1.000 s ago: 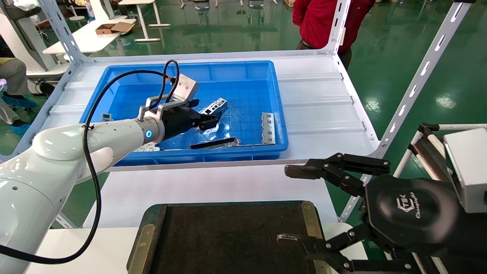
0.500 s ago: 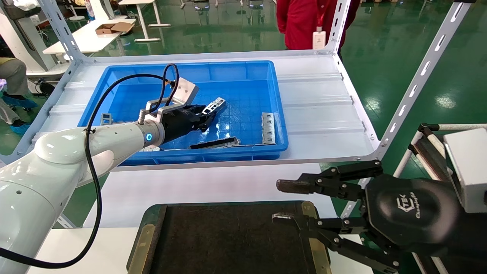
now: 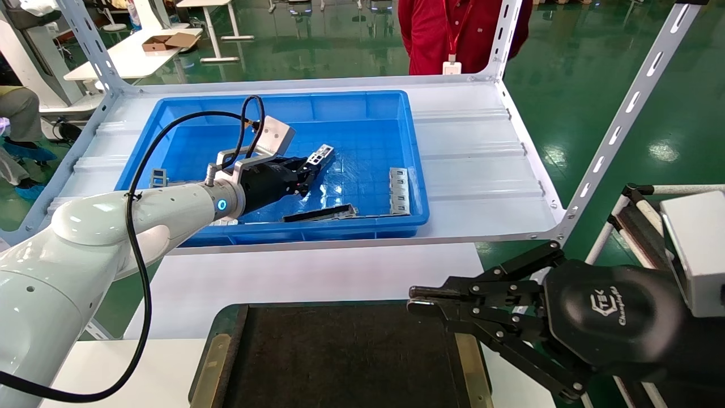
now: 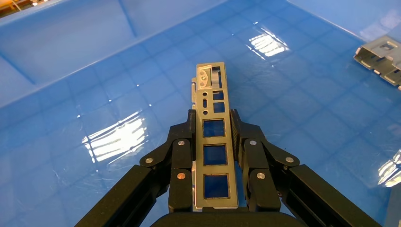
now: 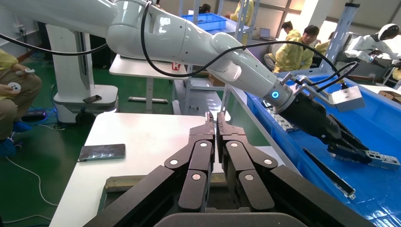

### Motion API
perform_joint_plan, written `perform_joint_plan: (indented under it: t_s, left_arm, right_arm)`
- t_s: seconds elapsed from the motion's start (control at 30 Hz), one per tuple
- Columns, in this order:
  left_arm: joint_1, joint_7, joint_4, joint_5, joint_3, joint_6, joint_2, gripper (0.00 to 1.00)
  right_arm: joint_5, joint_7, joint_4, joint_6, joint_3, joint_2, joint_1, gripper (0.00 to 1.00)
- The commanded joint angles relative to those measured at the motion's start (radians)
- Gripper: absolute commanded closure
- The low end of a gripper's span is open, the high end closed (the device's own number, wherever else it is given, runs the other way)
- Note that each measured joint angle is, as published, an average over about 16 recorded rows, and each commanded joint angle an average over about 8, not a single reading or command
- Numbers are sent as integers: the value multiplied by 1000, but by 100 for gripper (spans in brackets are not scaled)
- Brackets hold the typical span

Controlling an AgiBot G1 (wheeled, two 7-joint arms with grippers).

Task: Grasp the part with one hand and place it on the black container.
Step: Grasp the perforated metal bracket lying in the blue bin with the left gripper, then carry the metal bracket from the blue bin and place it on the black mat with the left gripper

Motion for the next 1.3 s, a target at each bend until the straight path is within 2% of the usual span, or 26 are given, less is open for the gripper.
perform_joint_plan:
  t_s: [0.03, 0.33, 0.6, 0.8, 1.07, 1.3]
  left_arm:
    - [-2, -1, -1, -10, 2, 1, -1, 100]
    - [-50, 54, -4, -87, -40, 82, -35, 100]
    - [-65, 118, -55, -158, -86, 262, -119, 100]
    - [-41, 117, -137, -198, -106, 399, -200, 100]
    - [80, 28, -377, -256, -120, 539, -335, 100]
    - [266, -120, -720, -306, -127, 527, -478, 100]
  right_arm:
    - [0, 0, 0, 0, 0, 0, 0, 100]
    - [0, 0, 0, 0, -1, 0, 0, 100]
    - [1, -1, 0, 1, -1, 1, 0, 100]
    - [1, -1, 0, 1, -2, 1, 0, 100]
    - [1, -1, 0, 1, -2, 1, 0, 100]
    - [2, -1, 0, 1, -3, 1, 1, 100]
